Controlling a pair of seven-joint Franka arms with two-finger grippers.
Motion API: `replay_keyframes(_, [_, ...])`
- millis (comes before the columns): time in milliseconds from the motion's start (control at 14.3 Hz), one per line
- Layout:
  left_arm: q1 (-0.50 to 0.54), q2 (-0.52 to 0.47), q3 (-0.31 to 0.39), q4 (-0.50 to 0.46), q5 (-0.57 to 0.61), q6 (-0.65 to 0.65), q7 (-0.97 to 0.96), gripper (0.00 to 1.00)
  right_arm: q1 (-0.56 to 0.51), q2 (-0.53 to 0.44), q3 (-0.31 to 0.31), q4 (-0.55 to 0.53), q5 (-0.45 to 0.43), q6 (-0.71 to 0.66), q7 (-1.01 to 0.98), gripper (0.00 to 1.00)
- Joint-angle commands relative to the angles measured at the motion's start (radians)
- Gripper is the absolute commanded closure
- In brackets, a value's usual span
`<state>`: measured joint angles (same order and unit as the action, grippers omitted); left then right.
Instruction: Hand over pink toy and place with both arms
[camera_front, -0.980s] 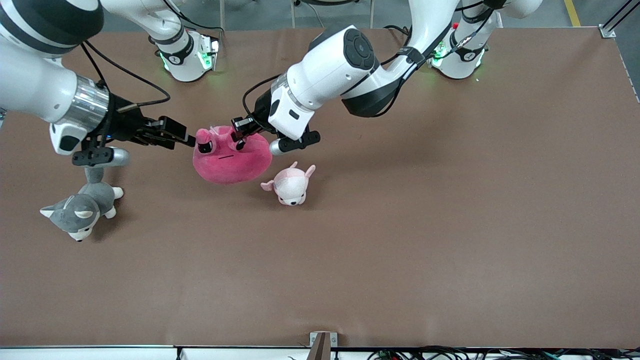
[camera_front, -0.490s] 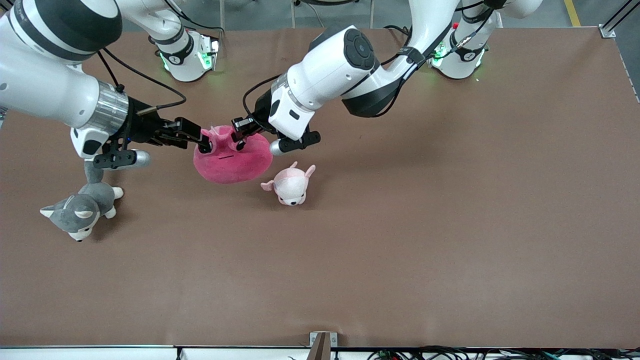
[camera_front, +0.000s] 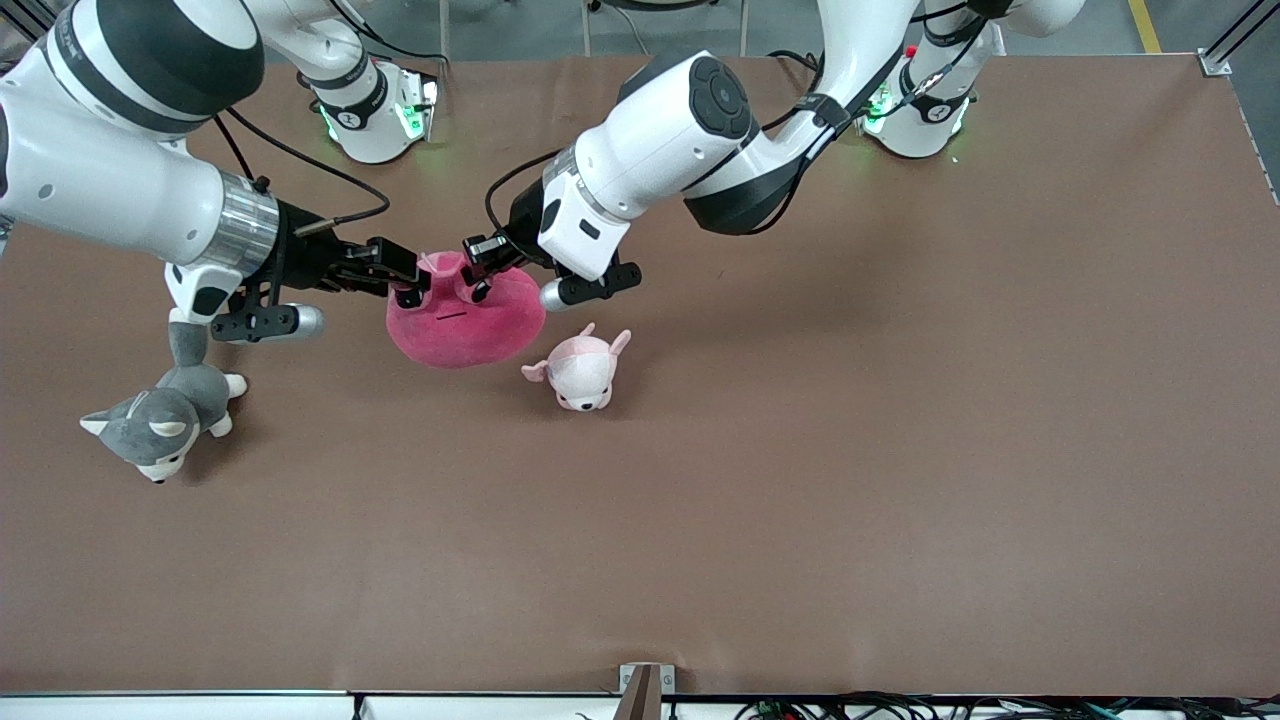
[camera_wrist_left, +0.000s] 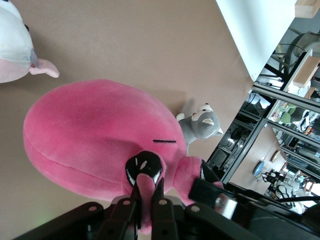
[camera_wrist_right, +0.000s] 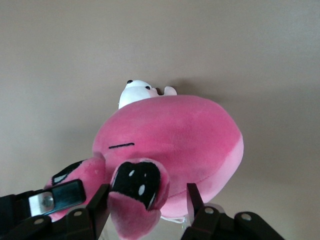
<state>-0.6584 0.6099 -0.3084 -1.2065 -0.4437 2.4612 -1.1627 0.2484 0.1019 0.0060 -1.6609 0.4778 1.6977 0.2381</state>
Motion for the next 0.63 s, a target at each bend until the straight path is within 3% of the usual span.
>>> replay_keyframes(0, [-0.026, 0.025, 0.009, 0.035, -0.003, 0.021, -0.018, 1.00, 0.020, 0.001, -0.007, -0.003, 0.016, -0.012, 0.017, 0.57])
replay_keyframes(140, [-0.026, 0.025, 0.008, 0.033, -0.003, 0.021, -0.018, 1.00, 0.022, 0.001, -0.007, -0.002, 0.016, -0.020, 0.017, 0.95])
replay_keyframes(560, [-0.026, 0.024, 0.008, 0.033, -0.003, 0.021, -0.018, 0.98, 0.022, 0.001, -0.007, 0.001, 0.016, -0.027, 0.015, 0.98])
